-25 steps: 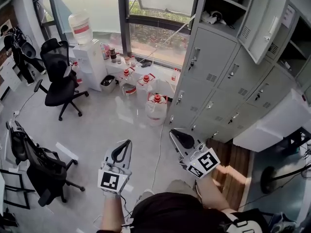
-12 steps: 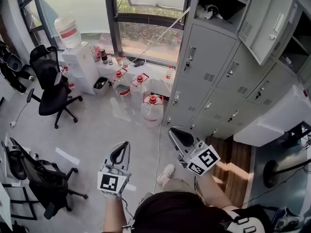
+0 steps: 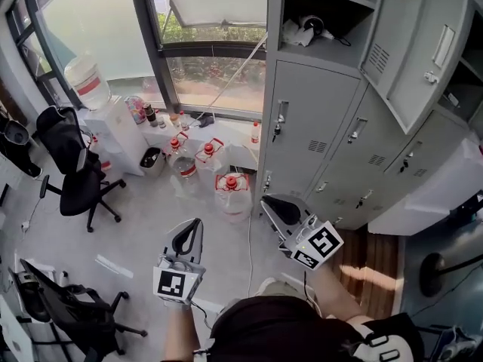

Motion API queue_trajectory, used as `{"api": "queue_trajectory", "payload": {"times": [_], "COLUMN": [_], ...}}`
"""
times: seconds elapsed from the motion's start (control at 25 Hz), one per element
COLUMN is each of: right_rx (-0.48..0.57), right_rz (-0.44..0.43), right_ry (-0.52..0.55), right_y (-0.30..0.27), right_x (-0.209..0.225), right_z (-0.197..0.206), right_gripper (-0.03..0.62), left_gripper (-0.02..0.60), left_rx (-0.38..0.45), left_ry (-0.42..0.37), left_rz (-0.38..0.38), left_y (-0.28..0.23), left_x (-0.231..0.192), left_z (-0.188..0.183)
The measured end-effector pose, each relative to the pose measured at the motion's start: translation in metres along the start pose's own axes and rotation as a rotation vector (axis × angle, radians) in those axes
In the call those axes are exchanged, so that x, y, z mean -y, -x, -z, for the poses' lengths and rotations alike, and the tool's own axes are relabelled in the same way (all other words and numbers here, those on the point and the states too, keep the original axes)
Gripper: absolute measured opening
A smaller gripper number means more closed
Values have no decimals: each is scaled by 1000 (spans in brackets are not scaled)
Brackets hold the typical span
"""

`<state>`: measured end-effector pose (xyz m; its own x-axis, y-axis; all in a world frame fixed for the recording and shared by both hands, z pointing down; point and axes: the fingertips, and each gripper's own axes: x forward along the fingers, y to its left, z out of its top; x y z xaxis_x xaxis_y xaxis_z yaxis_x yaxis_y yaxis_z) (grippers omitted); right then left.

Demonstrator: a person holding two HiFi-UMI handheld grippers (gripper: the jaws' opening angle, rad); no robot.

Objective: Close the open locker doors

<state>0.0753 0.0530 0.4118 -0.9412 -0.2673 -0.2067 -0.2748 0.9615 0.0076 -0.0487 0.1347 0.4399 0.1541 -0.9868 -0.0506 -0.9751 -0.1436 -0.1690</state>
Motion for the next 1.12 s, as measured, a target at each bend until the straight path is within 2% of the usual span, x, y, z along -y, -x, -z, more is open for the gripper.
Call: {"api": "queue_trajectory", "payload": {"times": [0.2, 0.52, 0.76, 1.12], "right_rx": [15, 15, 12, 59], "right_rz": [69, 175, 290, 531], "right_ry": [5, 17, 40, 80], "right_y": [6, 6, -5, 15], "right_x": [65, 124, 158, 194], "right_z": [-6, -6, -10, -37], "right_gripper": [36, 37, 37, 37], "left_gripper": [8, 8, 8, 8], "left_rx": [15, 27, 36, 97], "left_ry": [-3, 18, 25, 41], "left_rz": [67, 182, 314, 546], "left_y": [-71, -150, -204, -274], "left_x": [7, 8, -1, 8], "left_z": [-1, 3, 4, -8]}}
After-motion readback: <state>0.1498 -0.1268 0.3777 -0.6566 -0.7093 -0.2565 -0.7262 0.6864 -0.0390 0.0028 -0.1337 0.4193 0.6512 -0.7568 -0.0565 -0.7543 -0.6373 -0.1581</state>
